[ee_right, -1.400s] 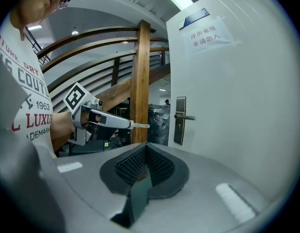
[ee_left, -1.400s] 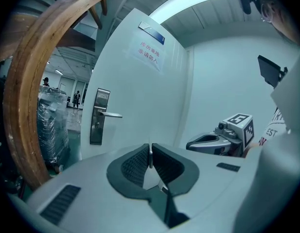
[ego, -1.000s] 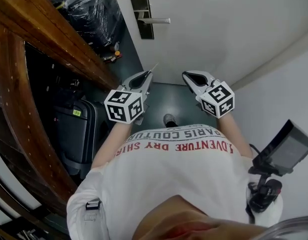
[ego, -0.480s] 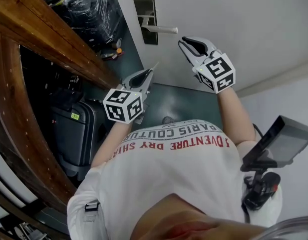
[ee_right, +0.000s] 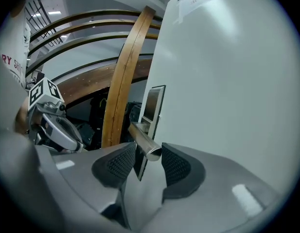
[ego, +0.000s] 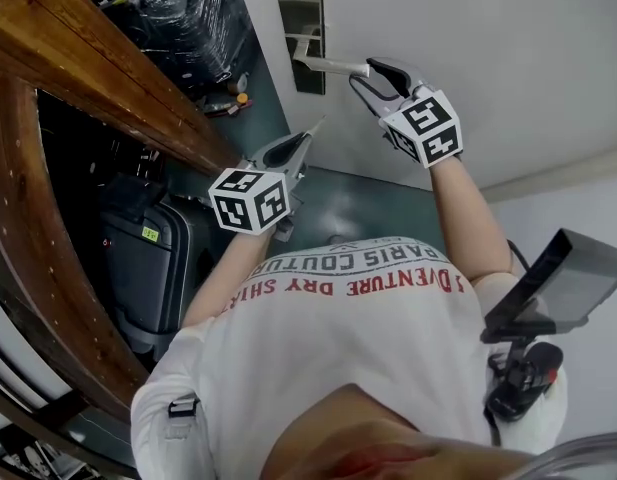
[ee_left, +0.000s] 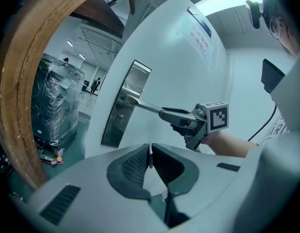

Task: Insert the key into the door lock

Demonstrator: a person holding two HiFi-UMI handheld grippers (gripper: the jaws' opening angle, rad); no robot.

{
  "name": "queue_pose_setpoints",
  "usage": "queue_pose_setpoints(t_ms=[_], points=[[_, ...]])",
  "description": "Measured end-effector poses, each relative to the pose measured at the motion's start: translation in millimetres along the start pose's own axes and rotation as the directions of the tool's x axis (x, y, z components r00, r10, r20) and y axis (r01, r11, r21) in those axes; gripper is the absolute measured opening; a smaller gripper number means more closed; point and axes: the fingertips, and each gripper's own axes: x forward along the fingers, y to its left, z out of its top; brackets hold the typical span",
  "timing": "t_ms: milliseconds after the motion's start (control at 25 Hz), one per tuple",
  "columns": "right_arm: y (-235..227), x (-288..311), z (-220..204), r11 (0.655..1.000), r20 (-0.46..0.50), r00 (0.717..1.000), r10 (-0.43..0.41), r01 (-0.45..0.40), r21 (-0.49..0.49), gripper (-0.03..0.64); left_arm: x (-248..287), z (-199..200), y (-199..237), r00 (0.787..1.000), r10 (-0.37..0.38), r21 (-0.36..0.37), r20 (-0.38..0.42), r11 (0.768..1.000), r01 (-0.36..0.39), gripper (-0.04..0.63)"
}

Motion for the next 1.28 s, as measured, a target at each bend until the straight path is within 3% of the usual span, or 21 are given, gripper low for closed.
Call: queue_pose_setpoints(t_ms=[240, 320, 400, 480, 640, 760, 920, 1000, 1280], points=[[-1, 4, -4, 1.000, 0.003, 1.000, 0.005, -0.005, -0.001, 0.141, 11, 8, 14, 0.999, -0.002, -0.075, 0.039, 0.997, 0.005, 0.023], [-1, 4, -4, 1.000, -0.002, 1.000, 0.004, -0.004, -0.001, 0.140, 14, 14, 23, 0.997, 0.013, -0.136, 0.080, 0.991, -0.002, 0.023], [0, 4, -3, 1.000, -0.006, 1.000, 0.000, 0.000, 0.002, 0.140, 19, 19, 33, 0.991, 0.023, -0.241, 0.134, 0.971, 0.010, 0.023], [0, 4, -3, 1.000, -0.010, 1.000, -0.004, 0.004, 0.006, 0.140, 25, 24, 42, 0.980, 0.027, -0.372, 0.197, 0.927, 0.050, 0.023], [0, 4, -4, 1.000, -0.020, 1.000, -0.003, 0.003, 0.012, 0.140, 39, 37, 56, 0.945, 0.034, -0.573, 0.326, 0.802, 0.169, 0.023], [0, 5, -5, 1.000, -0.021, 1.000, -0.004, 0.005, 0.015, 0.140, 50, 39, 67, 0.930, 0.058, -0.662, 0.363, 0.719, 0.213, 0.023], [0, 5, -3, 1.000, -0.020, 1.000, -0.006, 0.007, 0.019, 0.140, 61, 33, 82, 0.921, 0.114, -0.736, 0.372, 0.641, 0.218, 0.023], [1, 5, -3, 1.000, -0.023, 1.000, -0.004, 0.005, 0.020, 0.140, 65, 33, 86, 0.913, 0.123, -0.751, 0.388, 0.617, 0.236, 0.023], [2, 3, -2, 1.000, -0.024, 1.000, -0.002, 0.002, 0.020, 0.140, 73, 34, 84, 0.901, 0.121, -0.765, 0.417, 0.583, 0.276, 0.023]])
